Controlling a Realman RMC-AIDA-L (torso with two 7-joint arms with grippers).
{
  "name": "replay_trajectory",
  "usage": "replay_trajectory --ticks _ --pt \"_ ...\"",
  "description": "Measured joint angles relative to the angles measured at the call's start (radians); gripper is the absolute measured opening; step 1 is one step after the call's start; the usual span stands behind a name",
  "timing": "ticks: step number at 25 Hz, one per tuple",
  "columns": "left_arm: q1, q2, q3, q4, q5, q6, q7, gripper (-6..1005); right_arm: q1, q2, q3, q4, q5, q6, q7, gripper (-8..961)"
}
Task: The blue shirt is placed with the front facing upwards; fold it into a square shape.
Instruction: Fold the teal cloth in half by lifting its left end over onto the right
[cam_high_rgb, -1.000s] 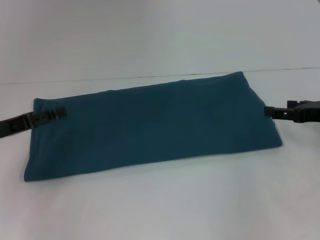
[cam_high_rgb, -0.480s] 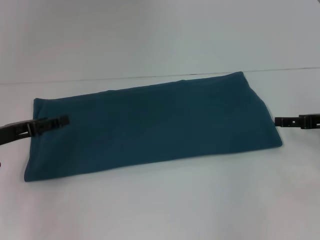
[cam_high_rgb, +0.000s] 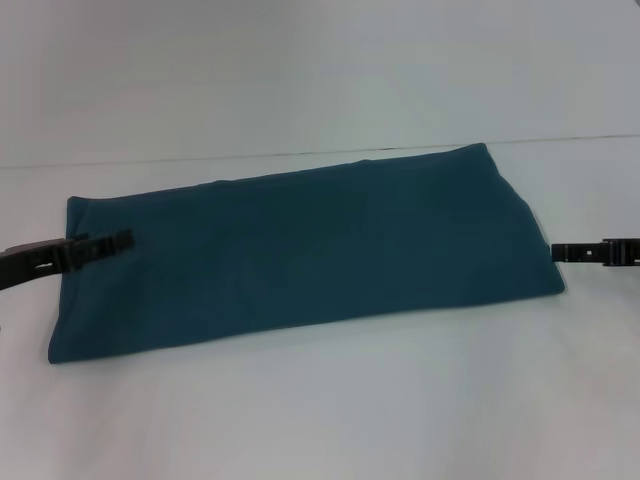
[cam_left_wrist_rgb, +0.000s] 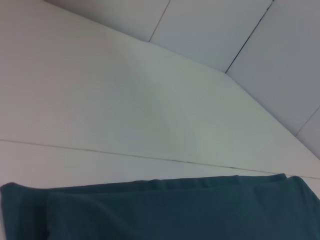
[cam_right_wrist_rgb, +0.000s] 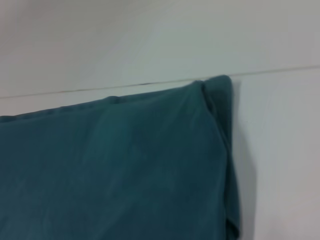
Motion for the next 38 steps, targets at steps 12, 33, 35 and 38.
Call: replay_trajectory --ticks 12,33,35,38 --pt "-0.001 -0.004 0.001 -0.005 0.001 -0.017 -0.002 832 0.032 -0.028 0.003 0.089 -0.002 0.009 0.041 927" --pt "-0.002 -0.002 0.001 -0.011 0.003 -0.054 -0.003 831 0.058 -0.018 -0.009 0.142 -0.007 0.035 0.082 793" --pt "-0.002 -0.002 0.001 -0.011 0.003 -0.061 -0.003 831 0.058 -0.017 -0.009 0.142 -0.007 0.038 0.082 786" --pt "-0.003 -0.002 0.001 -0.011 0.003 -0.067 -0.003 832 0.059 -0.015 -0.009 0.144 -0.007 0.046 0.082 775"
